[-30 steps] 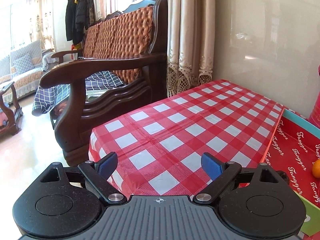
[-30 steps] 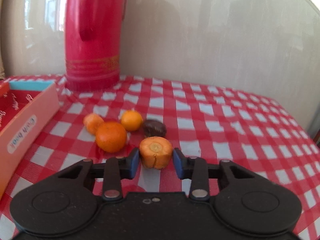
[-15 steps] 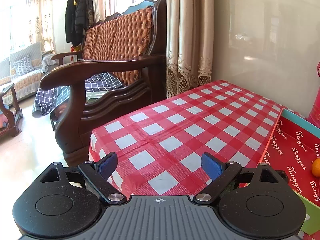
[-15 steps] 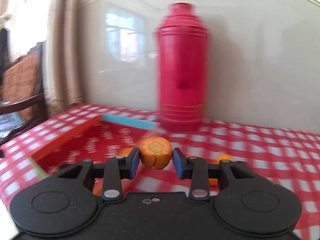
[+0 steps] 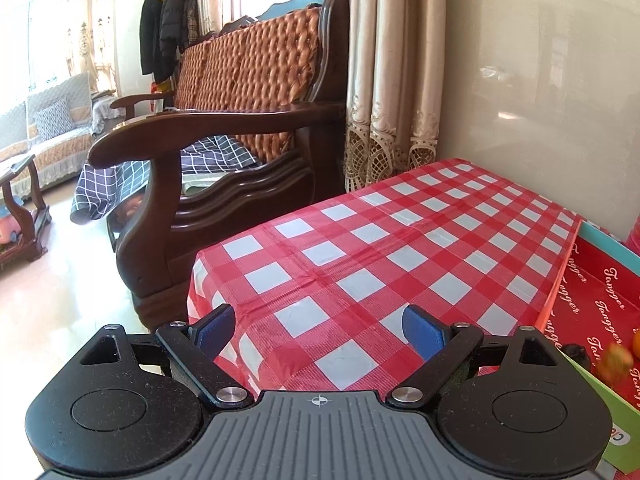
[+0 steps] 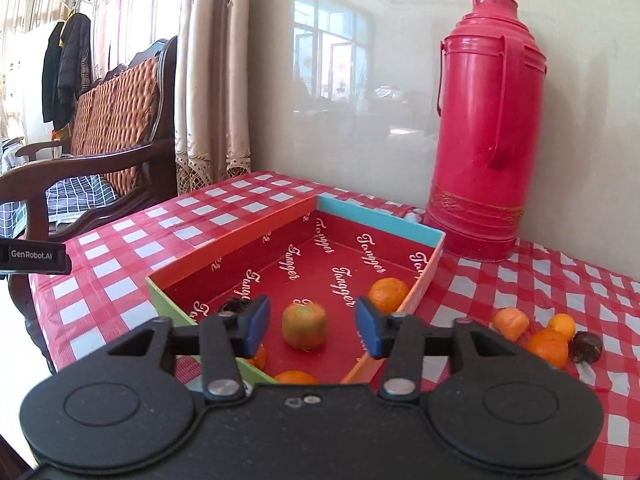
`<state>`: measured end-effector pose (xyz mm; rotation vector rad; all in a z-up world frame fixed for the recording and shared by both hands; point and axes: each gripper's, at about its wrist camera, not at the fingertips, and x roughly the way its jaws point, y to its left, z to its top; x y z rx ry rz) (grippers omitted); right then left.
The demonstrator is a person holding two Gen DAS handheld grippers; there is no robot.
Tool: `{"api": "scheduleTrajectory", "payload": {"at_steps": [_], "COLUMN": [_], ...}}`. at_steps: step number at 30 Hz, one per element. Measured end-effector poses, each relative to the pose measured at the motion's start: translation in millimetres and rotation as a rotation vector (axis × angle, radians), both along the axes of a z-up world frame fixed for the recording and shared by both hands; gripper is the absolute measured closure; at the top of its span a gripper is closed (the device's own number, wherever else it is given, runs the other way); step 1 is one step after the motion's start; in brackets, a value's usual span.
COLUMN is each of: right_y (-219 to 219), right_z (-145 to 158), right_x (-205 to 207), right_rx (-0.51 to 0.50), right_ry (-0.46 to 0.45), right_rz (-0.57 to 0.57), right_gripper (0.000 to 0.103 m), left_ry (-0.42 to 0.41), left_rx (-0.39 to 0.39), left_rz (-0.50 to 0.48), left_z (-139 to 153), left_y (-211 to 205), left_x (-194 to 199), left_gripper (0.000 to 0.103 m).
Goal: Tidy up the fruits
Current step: 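Lower the carrot piece into the red box and open the right gripper, then grasp the large mandarin with the left gripper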
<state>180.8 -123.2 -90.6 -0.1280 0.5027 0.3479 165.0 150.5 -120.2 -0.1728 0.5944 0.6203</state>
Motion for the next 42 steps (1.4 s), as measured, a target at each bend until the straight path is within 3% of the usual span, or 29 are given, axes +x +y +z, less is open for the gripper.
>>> {"api": "scheduleTrajectory", "payload": {"at_steps": [1, 3, 6, 11, 18, 22, 30, 36, 42], "right_y": [-2, -7, -16, -37, -80, -107, -175, -220, -248], "right_z": [1, 2, 5, 8, 9, 6, 1, 6, 6], "right_x": [0, -2, -2, -1, -9, -14, -35, -56, -75], "right_rx": [0.0, -0.002, -0.018, -0.035, -0.054, -0.057, -0.047, 0.014, -0.018], "right_ry": [-0.005, -0.023, -0.025, -0.015, -0.039, -0.039, -0.064, -0.101, -0.165], "right_rz": [-0.01, -0.037, -0.081, -0.191, -0.367, -0.457, -0.69, -0.791, -0.944], "right_gripper": [0.042, 0.034, 0.033, 0.02, 0.008, 0.007, 0.006, 0.006, 0.006], "left_ry": [0.001, 0.002, 0.003, 0.003, -0.012, -0.045, -0.087, -0.068, -0.011], "left_rx": [0.002, 0.009, 0.016, 0.03, 0.071, 0.105, 0.143, 0.164, 0.169], "left_rz": [-0.006, -0.014, -0.025, -0.052, -0.166, -0.271, -0.578, -0.789, -0.887], "left_z": [0, 0, 1, 2, 6, 11, 19, 16, 6], "left_y": [-1, -6, -12, -26, -69, -105, -192, -266, -330], "left_x": [1, 2, 2, 4, 8, 8, 7, 18, 52], "left_gripper": [0.013, 0.013, 0.013, 0.013, 0.013, 0.013, 0.013, 0.013, 0.013]}}
